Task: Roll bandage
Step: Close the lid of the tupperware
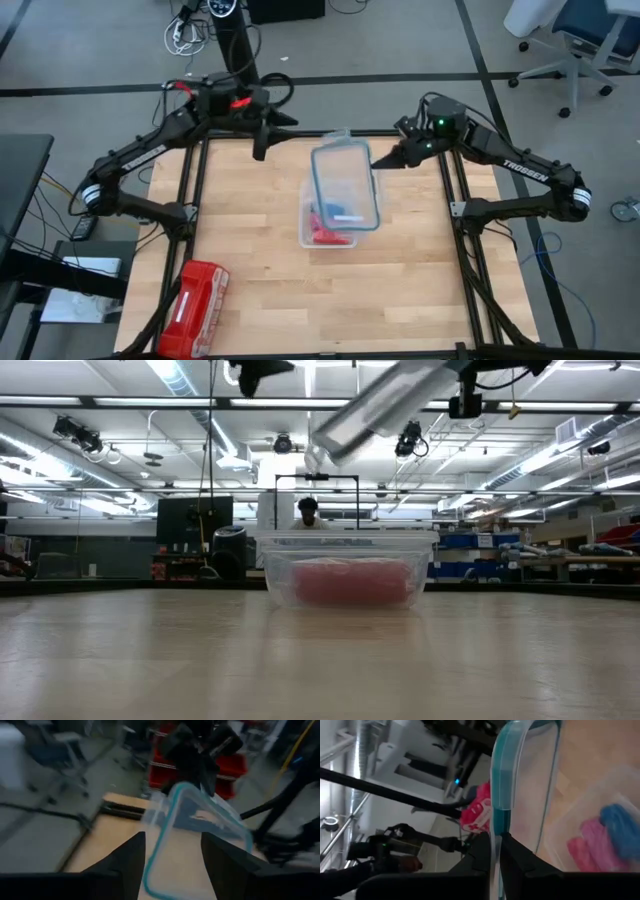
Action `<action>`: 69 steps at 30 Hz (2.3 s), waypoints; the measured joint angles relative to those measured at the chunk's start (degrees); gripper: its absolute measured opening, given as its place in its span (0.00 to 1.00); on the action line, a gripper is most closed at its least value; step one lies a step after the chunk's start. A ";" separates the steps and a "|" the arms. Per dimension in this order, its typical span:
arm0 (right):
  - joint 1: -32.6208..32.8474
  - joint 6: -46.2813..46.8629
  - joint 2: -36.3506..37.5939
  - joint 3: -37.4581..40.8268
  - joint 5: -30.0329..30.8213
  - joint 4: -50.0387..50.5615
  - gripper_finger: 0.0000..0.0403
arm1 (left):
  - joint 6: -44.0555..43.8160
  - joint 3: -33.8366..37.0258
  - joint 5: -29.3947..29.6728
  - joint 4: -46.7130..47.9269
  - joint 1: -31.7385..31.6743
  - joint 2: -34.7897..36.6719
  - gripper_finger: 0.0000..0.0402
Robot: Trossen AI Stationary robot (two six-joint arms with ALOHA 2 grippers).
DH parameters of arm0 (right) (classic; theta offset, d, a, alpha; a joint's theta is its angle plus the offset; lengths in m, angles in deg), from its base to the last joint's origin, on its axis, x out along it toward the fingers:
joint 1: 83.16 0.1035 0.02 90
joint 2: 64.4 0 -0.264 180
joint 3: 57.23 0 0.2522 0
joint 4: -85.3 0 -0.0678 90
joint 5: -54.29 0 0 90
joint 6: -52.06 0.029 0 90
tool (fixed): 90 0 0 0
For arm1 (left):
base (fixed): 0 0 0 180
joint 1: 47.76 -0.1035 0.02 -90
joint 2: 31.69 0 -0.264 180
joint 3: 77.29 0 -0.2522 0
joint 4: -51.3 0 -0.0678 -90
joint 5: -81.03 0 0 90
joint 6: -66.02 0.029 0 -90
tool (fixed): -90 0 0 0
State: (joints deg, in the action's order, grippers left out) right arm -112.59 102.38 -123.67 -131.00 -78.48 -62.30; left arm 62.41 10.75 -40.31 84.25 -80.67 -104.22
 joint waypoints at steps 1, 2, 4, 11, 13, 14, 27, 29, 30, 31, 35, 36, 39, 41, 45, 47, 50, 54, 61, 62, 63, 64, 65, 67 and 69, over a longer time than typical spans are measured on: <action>0.00 -0.07 -0.17 0.00 -0.04 1.04 0.04 | 2.11 0.00 2.43 0.72 0.89 0.95 0.48; 0.00 -0.24 -0.37 0.00 -0.04 2.02 0.04 | 4.10 -0.03 4.79 1.63 1.85 1.78 0.48; -0.04 -0.20 -0.75 0.21 0.02 3.49 0.04 | 8.14 -0.09 9.92 4.39 3.56 2.96 0.47; 0.70 3.24 -2.66 3.13 0.23 1.41 0.04 | 11.31 -0.04 18.16 12.71 7.40 3.59 0.47; 1.51 5.24 -3.12 4.66 0.37 -1.93 0.04 | 11.32 -0.02 19.83 14.59 8.31 3.58 0.47; 2.05 6.51 -3.49 5.37 0.35 -4.21 0.04 | 11.33 -0.02 20.99 15.25 8.76 3.58 0.47; 8.35 14.97 -10.73 11.60 7.56 -23.08 0.05 | 11.38 1.87 33.84 7.44 16.07 4.29 0.47; 9.06 16.02 -11.90 12.25 8.74 -26.43 0.05 | 9.01 3.49 34.72 4.11 16.94 4.50 0.47; 9.37 16.34 -12.37 12.58 9.53 -28.13 0.05 | 7.59 4.53 34.71 2.25 17.28 4.63 0.47; 9.62 16.89 -12.83 12.92 10.08 -29.66 0.05 | 6.26 5.76 34.74 -0.20 17.60 4.70 0.47; 10.40 18.52 -14.55 13.35 12.23 -32.11 0.05 | 1.74 11.12 34.79 -10.83 18.81 5.63 0.47; 10.69 18.51 -14.90 13.35 12.74 -32.08 0.05 | 0.90 12.49 34.78 -14.14 19.04 5.80 0.47; 11.40 19.11 -16.46 13.38 13.83 -31.98 0.05 | -1.80 16.90 35.32 -19.16 19.17 6.77 0.46; 11.91 19.73 -16.84 13.45 13.85 -31.44 0.05 | -3.46 19.63 35.42 -21.69 19.15 7.13 0.44; 12.26 20.13 -15.81 13.46 14.02 -30.53 0.05 | -6.35 24.70 35.30 -23.69 19.19 9.81 0.40; 12.11 19.92 -14.79 13.40 14.57 -28.70 0.05 | -6.90 26.41 33.81 -23.50 19.33 10.84 0.39; 11.93 18.54 -13.51 13.40 15.44 -22.32 0.05 | -6.97 27.46 31.93 -22.51 19.97 11.04 0.39; 11.91 16.91 -13.00 13.40 16.04 -16.36 0.05 | -6.79 27.61 31.71 -20.14 20.80 11.06 0.39; 11.80 14.24 -12.98 13.40 20.29 -10.14 0.05 | -6.06 27.61 32.13 -20.08 21.03 11.04 0.39; 11.66 14.06 -12.98 13.40 20.94 -9.36 0.05 | -6.06 27.61 31.85 -20.17 21.03 11.06 0.39; 11.42 14.01 -12.98 13.40 21.39 -8.81 0.05 | -6.06 27.61 31.35 -20.18 21.03 11.06 0.39; 11.32 13.98 -12.96 13.40 21.98 -8.17 0.05 | -6.06 27.61 30.65 -20.06 21.03 11.04 0.39; 11.25 13.80 -12.95 13.40 22.46 -7.34 0.05 | -6.06 27.61 29.97 -19.97 21.03 11.05 0.39; 11.05 13.13 -12.95 13.40 23.10 -5.74 0.05 | -6.06 27.60 29.05 -19.46 21.03 11.05 0.39; 11.06 12.55 -12.95 13.40 24.44 -3.63 0.05 | -5.90 27.59 29.04 -19.02 21.05 11.05 0.39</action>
State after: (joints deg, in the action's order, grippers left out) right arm -101.53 114.93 -136.63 -117.60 -54.03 -65.93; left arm 56.51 38.34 -11.27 65.23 -59.62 -93.18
